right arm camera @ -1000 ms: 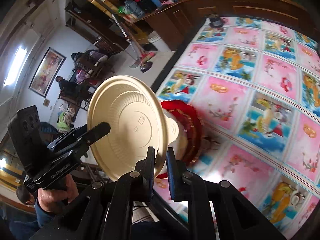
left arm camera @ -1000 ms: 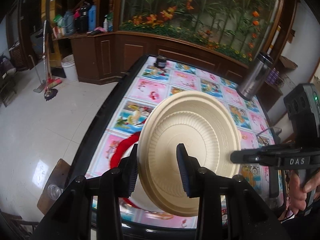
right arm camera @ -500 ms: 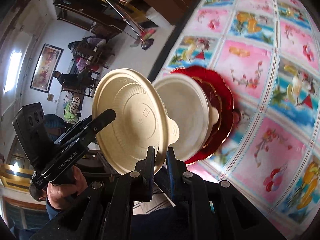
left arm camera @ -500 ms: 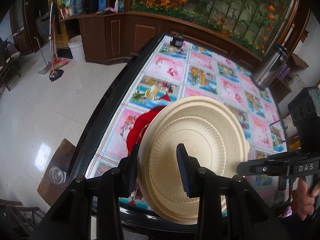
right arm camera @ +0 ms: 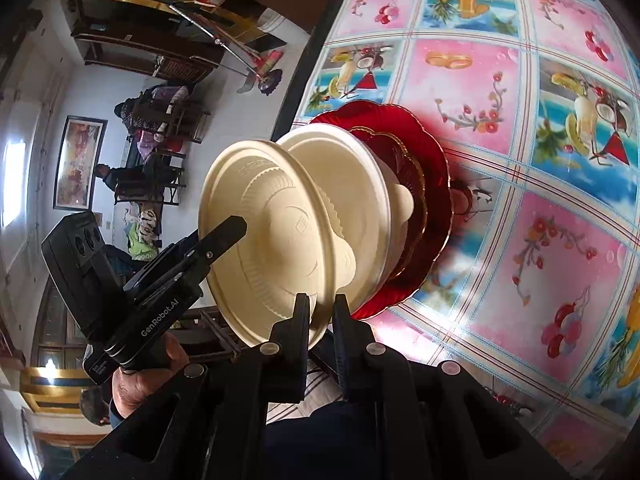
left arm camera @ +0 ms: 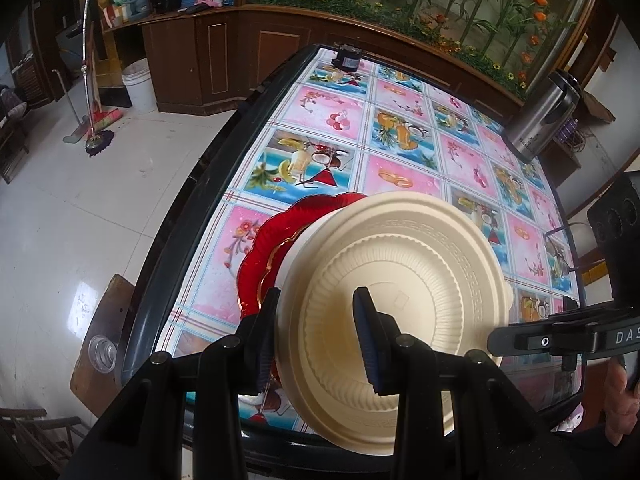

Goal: Organize plates and bowls

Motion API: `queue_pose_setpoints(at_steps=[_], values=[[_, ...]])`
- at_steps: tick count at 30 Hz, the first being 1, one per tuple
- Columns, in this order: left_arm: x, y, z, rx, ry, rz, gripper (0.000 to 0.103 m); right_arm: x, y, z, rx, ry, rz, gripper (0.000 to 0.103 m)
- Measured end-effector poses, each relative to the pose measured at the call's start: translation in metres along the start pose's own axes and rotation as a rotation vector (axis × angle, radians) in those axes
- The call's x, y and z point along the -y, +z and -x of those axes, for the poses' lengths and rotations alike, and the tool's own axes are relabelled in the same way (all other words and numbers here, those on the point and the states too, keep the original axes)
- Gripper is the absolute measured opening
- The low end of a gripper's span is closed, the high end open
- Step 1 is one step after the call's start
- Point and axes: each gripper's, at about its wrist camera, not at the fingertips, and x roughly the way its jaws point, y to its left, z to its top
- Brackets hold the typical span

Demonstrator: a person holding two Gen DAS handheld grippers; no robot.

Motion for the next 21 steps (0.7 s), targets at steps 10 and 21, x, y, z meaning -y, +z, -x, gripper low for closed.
queue_pose_setpoints(at_steps=[10,21], values=[[0.004,0.015,-0.025,-0.033,-0.011,-0.03,0.034,0.012,0.003,0.009,0.023,-0.011,-0.071,0.013],[0.002,0.024,-0.022,-0.035,-0.023,-0.047,0.034,0.02,0.007,0.004,-0.007,0.023,-0.137,0.013]])
